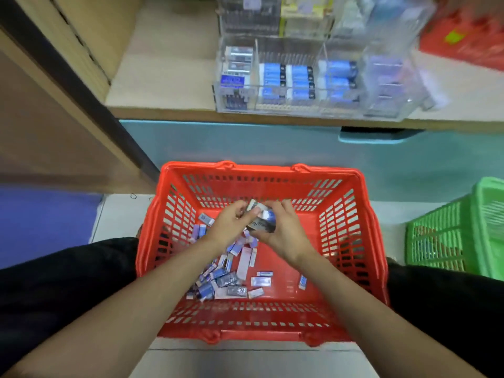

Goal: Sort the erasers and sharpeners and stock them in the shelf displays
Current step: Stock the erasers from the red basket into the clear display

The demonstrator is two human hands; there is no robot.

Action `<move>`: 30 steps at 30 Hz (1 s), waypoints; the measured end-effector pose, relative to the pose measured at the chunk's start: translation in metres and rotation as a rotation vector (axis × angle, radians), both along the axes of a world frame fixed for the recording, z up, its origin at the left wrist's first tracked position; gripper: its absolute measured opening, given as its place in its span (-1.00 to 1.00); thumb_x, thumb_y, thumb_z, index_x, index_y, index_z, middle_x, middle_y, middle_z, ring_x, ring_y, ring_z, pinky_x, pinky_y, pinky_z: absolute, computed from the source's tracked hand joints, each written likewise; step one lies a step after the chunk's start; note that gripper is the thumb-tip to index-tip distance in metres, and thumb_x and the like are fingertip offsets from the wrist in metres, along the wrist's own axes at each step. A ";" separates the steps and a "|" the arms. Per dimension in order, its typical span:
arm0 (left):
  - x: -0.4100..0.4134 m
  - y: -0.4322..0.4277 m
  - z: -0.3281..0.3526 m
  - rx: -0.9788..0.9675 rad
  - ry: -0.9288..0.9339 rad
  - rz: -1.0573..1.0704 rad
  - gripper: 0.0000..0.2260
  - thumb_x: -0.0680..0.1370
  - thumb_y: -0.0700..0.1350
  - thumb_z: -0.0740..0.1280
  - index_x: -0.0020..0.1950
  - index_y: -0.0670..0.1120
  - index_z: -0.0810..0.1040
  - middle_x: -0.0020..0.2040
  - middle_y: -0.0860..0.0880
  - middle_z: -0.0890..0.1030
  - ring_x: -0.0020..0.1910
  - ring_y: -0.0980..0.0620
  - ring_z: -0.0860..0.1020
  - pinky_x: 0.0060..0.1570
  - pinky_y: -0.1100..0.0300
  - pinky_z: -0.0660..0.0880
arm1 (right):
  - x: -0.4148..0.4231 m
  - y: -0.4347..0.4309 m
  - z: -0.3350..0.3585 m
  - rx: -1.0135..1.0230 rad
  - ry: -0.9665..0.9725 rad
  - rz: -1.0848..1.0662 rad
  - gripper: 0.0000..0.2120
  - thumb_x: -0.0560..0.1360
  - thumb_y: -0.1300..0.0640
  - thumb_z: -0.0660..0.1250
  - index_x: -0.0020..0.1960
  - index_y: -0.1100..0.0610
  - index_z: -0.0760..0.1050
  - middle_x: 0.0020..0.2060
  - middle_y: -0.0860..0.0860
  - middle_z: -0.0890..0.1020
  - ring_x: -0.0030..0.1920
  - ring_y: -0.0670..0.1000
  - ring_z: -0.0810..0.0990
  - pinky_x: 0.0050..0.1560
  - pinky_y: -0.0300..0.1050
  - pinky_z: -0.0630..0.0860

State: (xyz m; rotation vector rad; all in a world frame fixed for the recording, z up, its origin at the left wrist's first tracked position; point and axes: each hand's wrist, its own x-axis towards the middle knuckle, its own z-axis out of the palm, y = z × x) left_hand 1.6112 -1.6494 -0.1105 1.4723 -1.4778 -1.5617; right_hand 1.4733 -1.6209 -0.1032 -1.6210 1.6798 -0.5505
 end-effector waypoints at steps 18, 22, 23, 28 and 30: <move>0.009 -0.008 0.158 -0.110 0.057 0.155 -0.84 0.59 -0.04 0.26 -0.10 -0.10 0.50 -0.36 0.00 0.41 -0.49 0.16 0.33 -0.54 0.34 0.26 | -0.018 -0.013 0.178 -0.329 0.006 0.026 -0.75 0.45 0.28 0.40 0.12 0.24 0.57 -0.01 0.12 0.51 -0.12 -0.03 0.47 -0.08 -0.44 0.32; 0.011 -0.020 0.180 -0.186 0.029 0.127 -0.83 0.59 -0.06 0.26 -0.20 -0.03 0.48 -0.42 0.04 0.40 -0.56 0.21 0.34 -0.55 0.36 0.26 | -0.022 -0.021 0.195 -0.369 0.056 0.096 -0.75 0.45 0.28 0.39 0.12 0.22 0.57 -0.08 0.05 0.44 -0.17 -0.05 0.45 -0.12 -0.54 0.30; 0.012 -0.022 0.183 -0.206 0.020 0.129 -0.83 0.59 -0.07 0.26 -0.21 -0.03 0.48 -0.45 0.08 0.43 -0.57 0.25 0.36 -0.56 0.38 0.27 | -0.024 -0.023 0.197 -0.377 0.071 0.111 -0.76 0.46 0.27 0.39 0.12 0.21 0.57 -0.09 0.04 0.44 -0.19 -0.06 0.46 -0.13 -0.53 0.31; 0.017 -0.036 0.194 -0.250 0.067 0.192 -0.80 0.60 -0.15 0.25 -0.24 -0.07 0.43 -0.58 0.20 0.48 -0.58 0.30 0.41 -0.55 0.43 0.28 | -0.037 -0.041 0.200 -0.406 0.159 0.122 -0.78 0.46 0.21 0.40 0.10 0.20 0.59 -0.11 0.07 0.52 -0.13 0.02 0.53 -0.10 -0.32 0.32; 0.021 -0.046 0.199 -0.274 0.057 0.238 -0.81 0.59 -0.16 0.26 -0.23 -0.08 0.44 -0.58 0.18 0.49 -0.60 0.29 0.41 -0.56 0.43 0.26 | -0.044 -0.053 0.203 -0.427 0.180 0.091 -0.77 0.45 0.21 0.41 0.10 0.21 0.59 -0.14 0.04 0.52 -0.11 0.03 0.53 -0.09 -0.30 0.32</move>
